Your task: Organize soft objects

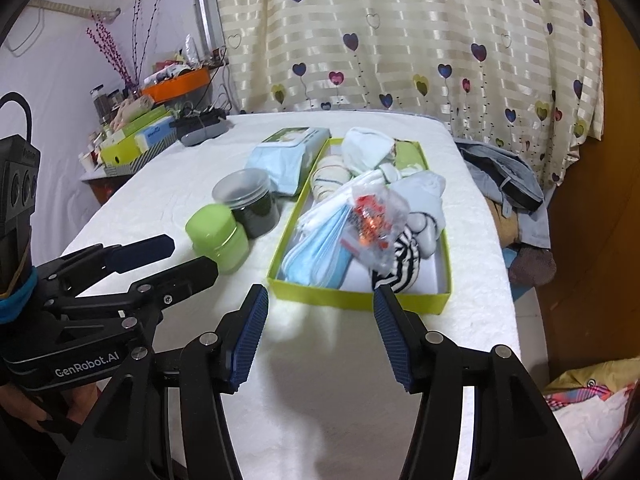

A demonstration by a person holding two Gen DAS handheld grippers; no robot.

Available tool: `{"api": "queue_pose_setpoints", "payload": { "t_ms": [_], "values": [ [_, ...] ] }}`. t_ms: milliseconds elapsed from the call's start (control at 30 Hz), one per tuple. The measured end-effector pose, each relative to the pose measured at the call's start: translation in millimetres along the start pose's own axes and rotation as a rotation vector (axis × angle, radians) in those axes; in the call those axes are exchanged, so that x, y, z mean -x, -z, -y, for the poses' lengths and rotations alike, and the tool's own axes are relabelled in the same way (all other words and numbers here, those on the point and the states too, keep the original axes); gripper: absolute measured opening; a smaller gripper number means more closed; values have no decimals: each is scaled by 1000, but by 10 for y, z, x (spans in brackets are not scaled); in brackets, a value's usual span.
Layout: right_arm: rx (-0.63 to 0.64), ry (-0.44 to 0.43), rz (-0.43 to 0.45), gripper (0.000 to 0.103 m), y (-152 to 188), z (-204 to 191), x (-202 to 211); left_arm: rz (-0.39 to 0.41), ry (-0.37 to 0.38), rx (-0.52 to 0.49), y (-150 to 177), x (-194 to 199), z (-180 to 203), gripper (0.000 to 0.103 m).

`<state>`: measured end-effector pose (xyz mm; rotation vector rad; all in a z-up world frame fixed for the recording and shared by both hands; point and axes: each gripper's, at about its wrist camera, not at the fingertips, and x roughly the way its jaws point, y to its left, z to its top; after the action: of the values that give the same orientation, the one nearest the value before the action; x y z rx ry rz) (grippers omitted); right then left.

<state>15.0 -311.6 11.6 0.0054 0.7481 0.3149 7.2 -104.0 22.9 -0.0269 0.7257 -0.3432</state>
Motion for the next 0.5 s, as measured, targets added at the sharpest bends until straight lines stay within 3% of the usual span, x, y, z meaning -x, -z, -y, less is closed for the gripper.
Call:
{"api": "queue_pose_setpoints", "payload": {
  "t_ms": [500],
  "values": [
    [3, -3, -32, 56, 99, -95, -127, -46, 13, 43, 89, -123, -148, 63]
  ]
}}
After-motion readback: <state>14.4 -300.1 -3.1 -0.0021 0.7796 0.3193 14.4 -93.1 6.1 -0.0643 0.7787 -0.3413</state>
